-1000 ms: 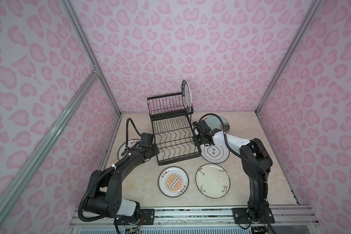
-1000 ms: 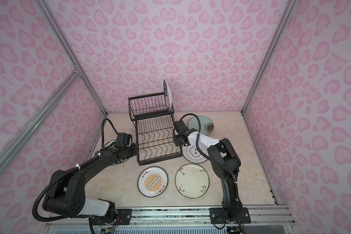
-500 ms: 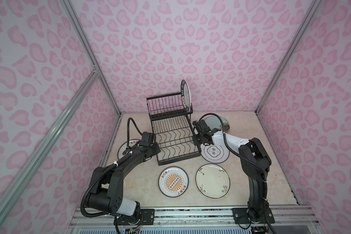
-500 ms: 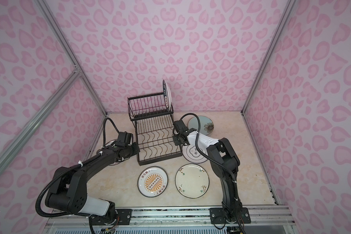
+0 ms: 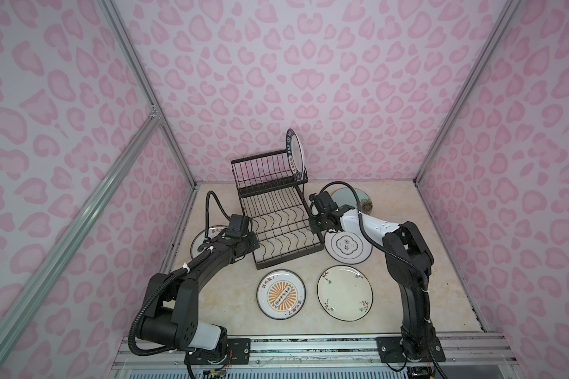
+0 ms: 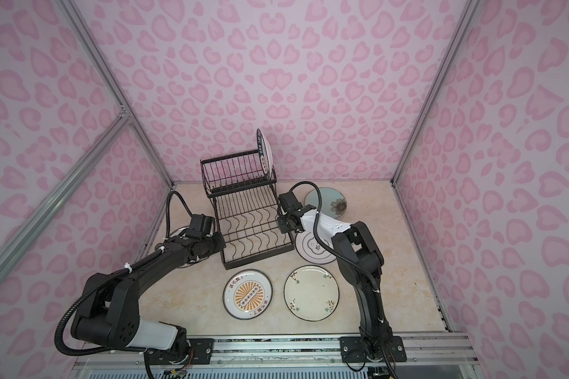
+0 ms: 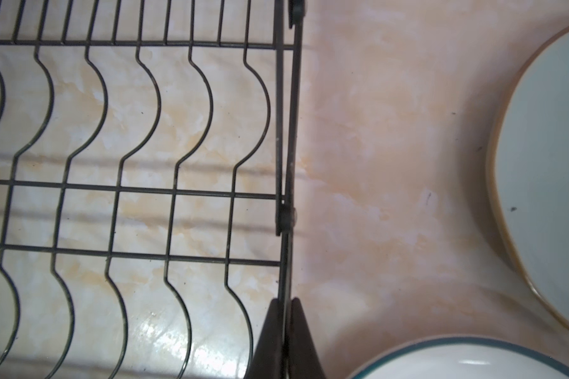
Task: Load plates into a dish rack
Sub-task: Rotate the dish rack at the top-left of the table.
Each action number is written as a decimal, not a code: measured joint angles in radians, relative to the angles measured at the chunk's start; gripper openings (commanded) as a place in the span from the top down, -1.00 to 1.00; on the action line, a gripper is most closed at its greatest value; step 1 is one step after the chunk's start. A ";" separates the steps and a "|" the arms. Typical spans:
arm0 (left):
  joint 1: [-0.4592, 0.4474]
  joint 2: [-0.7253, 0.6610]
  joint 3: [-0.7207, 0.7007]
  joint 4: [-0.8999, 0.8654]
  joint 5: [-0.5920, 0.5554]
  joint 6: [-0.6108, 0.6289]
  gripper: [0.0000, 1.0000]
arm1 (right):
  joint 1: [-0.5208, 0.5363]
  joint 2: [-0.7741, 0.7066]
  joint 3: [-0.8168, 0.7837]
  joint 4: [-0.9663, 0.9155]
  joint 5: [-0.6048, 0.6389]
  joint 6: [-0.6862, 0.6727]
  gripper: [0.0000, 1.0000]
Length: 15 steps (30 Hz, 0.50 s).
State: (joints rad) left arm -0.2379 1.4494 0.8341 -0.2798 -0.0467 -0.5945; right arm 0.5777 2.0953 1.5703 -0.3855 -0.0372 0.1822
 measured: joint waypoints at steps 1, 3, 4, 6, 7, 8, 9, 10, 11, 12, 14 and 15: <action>0.000 -0.004 -0.002 -0.002 -0.003 0.000 0.86 | 0.001 0.004 0.006 -0.002 -0.004 -0.003 0.94; 0.000 -0.013 -0.008 -0.007 -0.007 -0.001 0.87 | 0.004 0.011 0.017 -0.006 -0.007 -0.007 0.94; 0.000 -0.017 -0.011 -0.012 -0.013 -0.002 0.88 | 0.005 0.015 0.023 -0.008 -0.011 -0.010 0.94; 0.000 -0.026 -0.016 -0.020 -0.015 -0.008 0.88 | 0.006 0.023 0.035 -0.009 -0.020 -0.012 0.94; 0.000 -0.031 -0.018 -0.025 -0.018 -0.008 0.88 | 0.006 0.026 0.039 -0.008 -0.026 -0.014 0.94; 0.000 -0.035 -0.021 -0.028 -0.021 -0.008 0.88 | 0.006 0.030 0.044 -0.008 -0.034 -0.015 0.94; 0.000 -0.040 -0.023 -0.032 -0.023 -0.009 0.88 | 0.006 0.032 0.047 -0.008 -0.038 -0.017 0.94; 0.000 -0.045 -0.026 -0.034 -0.025 -0.012 0.88 | 0.007 0.035 0.051 -0.010 -0.042 -0.018 0.94; 0.000 -0.049 -0.028 -0.036 -0.028 -0.013 0.89 | 0.009 0.039 0.056 -0.012 -0.043 -0.019 0.94; 0.000 -0.051 -0.030 -0.037 -0.029 -0.015 0.89 | 0.010 0.041 0.060 -0.013 -0.045 -0.021 0.94; 0.000 -0.055 -0.034 -0.040 -0.027 -0.016 0.90 | 0.011 0.044 0.064 -0.013 -0.048 -0.021 0.94; 0.000 -0.057 -0.035 -0.040 -0.027 -0.016 0.90 | 0.011 0.046 0.066 -0.014 -0.049 -0.021 0.94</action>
State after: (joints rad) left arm -0.2382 1.3926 0.7990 -0.3195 -0.0742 -0.6109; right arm 0.5892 2.1410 1.6367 -0.3992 -0.0860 0.1608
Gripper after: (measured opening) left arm 0.079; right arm 0.049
